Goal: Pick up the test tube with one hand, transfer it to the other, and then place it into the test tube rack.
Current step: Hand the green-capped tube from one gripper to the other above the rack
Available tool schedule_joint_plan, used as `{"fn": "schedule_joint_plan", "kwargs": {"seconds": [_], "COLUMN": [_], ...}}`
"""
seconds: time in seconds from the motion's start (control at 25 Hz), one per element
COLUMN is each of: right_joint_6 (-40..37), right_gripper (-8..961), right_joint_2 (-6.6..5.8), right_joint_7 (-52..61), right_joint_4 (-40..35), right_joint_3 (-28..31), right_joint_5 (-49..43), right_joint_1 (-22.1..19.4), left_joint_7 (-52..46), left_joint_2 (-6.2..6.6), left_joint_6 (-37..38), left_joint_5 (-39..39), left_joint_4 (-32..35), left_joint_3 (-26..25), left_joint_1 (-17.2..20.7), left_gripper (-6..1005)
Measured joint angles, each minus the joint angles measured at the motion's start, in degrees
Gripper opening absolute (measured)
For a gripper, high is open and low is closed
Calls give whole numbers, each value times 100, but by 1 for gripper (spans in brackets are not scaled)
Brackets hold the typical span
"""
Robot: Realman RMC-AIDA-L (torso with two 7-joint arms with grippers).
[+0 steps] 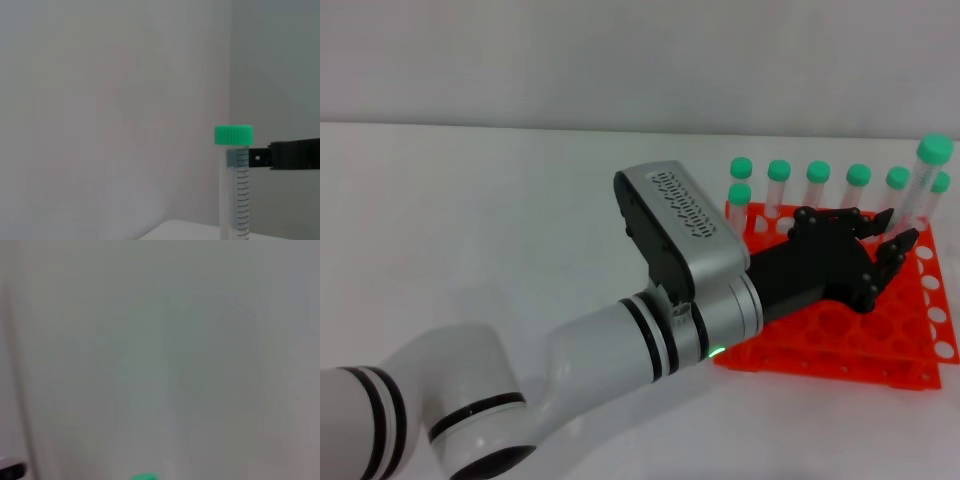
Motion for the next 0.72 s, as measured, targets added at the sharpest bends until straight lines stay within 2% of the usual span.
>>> {"fn": "schedule_joint_plan", "kwargs": {"seconds": [0.28,0.56,0.72], "right_joint_6": [333,363,366], "right_gripper": [849,848,848], "right_joint_2": [50,257,305], "right_joint_7": [179,239,273], "right_joint_4": [-41,-51,-43], "right_joint_3": [-86,-319,-352], "right_joint_5": [-456,-517,-522], "right_joint_1": [334,587,634], "left_joint_7": [2,-20,-3], "left_joint_2": [0,0,0], "left_joint_6": [-77,-81,-83], "left_joint_5": [17,174,195], "left_joint_4": [42,98,142], "left_joint_3": [1,3,11], "left_joint_1": [-27,-5,6], "left_gripper": [193,193,193]}}
